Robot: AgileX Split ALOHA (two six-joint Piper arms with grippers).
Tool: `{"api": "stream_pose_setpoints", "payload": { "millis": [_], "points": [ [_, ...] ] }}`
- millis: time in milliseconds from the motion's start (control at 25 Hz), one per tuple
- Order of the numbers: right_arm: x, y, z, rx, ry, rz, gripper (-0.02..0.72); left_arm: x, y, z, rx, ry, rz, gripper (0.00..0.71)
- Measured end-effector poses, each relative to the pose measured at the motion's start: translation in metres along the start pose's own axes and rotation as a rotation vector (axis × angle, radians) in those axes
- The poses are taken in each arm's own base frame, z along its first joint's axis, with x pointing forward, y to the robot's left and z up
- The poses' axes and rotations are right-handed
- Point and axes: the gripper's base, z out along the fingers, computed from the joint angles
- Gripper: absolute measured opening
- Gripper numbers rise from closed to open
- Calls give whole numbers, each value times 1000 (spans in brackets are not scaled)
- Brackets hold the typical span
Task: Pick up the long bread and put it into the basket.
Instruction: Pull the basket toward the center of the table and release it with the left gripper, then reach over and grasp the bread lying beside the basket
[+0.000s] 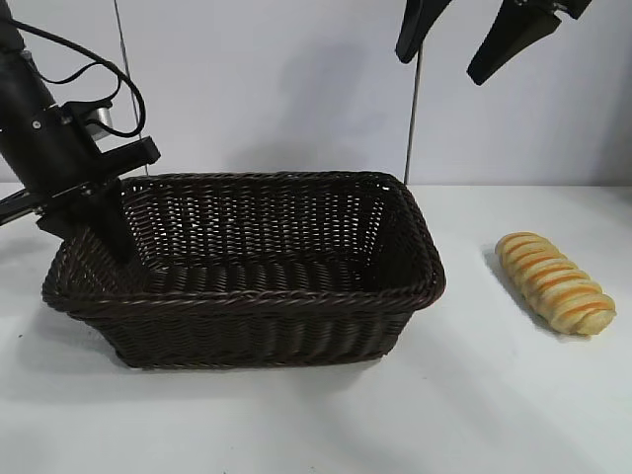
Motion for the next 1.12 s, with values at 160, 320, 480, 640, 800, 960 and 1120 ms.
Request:
{"api": "stream_pose_setpoints", "payload": {
  "millis": [160,320,480,640,800,960,1120],
  "points": [
    [0,0,0,0,0,0,540,0,0,0,-1,-3,0,545],
    [0,0,0,0,0,0,540,1,-4,-9,1,-20,11,560],
    [0,0,0,0,0,0,540,3,-10,-26,-14,-42,45,561],
    [0,0,0,0,0,0,540,7,-17,-42,-29,-63,75,561],
    [0,0,0,0,0,0,540,14,-26,-64,-38,-111,108,562],
    [0,0,0,0,0,0,540,23,-39,-93,-31,-184,116,562],
    [0,0,0,0,0,0,540,34,-51,-119,-6,-253,87,562]
  ]
}}
